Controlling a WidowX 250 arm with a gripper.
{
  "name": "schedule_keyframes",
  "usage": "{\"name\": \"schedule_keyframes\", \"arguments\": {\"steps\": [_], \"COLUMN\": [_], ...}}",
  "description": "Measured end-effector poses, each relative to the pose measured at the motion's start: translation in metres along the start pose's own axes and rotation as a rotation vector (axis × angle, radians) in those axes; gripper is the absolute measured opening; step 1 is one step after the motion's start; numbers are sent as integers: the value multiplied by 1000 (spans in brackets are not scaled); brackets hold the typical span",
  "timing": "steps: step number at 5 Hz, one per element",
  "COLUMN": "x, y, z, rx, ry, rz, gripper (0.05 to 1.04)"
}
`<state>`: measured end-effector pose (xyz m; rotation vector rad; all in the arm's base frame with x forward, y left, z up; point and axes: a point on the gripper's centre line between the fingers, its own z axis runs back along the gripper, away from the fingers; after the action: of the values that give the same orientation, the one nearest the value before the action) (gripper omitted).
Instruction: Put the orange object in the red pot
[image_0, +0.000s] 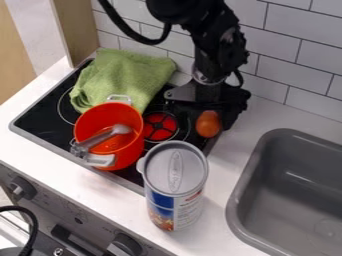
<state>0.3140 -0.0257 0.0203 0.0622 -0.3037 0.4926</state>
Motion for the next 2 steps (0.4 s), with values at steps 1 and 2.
{"name": "schedule_keyframes", "arguments": {"steps": [1,2], "x": [0,-1], "y": [1,1], "z": [-5,-9], "rx": [11,3], "ry": [-7,13], "rz": [-15,-21], "gripper": [993,945]}}
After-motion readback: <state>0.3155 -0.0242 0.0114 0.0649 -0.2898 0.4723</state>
